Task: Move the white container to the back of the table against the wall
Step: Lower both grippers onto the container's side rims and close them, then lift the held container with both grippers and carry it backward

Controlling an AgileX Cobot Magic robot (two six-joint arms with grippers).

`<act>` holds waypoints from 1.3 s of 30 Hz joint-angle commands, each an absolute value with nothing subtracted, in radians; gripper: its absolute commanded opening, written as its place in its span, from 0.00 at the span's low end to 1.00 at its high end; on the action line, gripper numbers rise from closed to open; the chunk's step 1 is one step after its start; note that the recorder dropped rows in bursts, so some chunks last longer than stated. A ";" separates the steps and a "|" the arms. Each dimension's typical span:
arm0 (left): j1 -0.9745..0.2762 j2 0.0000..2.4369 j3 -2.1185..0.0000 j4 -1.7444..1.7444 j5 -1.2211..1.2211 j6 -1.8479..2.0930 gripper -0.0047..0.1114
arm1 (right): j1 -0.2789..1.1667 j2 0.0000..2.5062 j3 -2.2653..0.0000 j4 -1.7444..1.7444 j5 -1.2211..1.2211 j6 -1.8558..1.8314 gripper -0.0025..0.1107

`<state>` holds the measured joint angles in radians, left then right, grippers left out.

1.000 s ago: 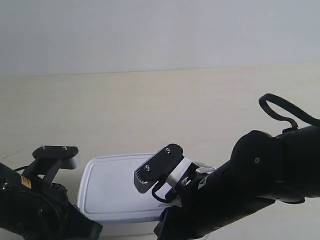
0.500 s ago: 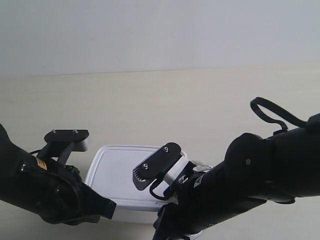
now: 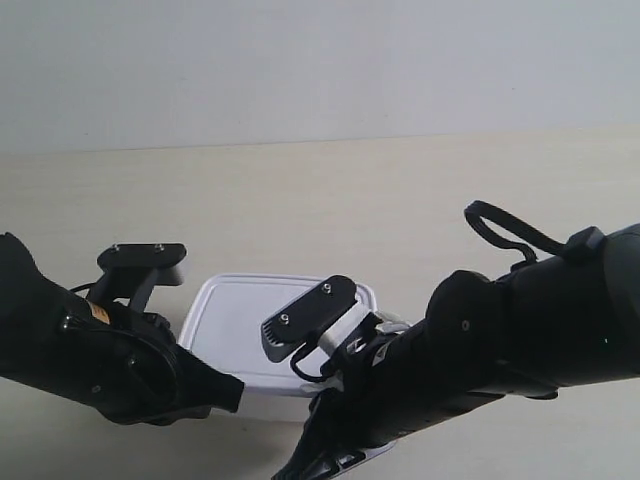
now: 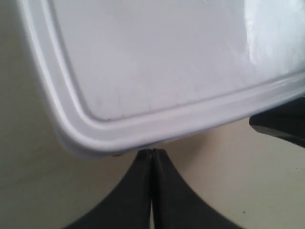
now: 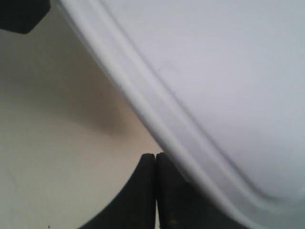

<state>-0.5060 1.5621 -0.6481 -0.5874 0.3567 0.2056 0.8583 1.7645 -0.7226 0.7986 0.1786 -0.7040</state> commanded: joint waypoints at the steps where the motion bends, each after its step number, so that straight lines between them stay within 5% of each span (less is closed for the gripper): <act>1: -0.511 1.594 -0.654 -0.586 0.318 0.206 0.04 | 0.818 1.768 -0.730 0.770 0.154 -0.670 0.02; 39: -0.437 1.795 -0.864 -0.559 0.229 0.232 0.04 | 0.649 1.899 -0.895 0.408 0.199 -0.356 0.02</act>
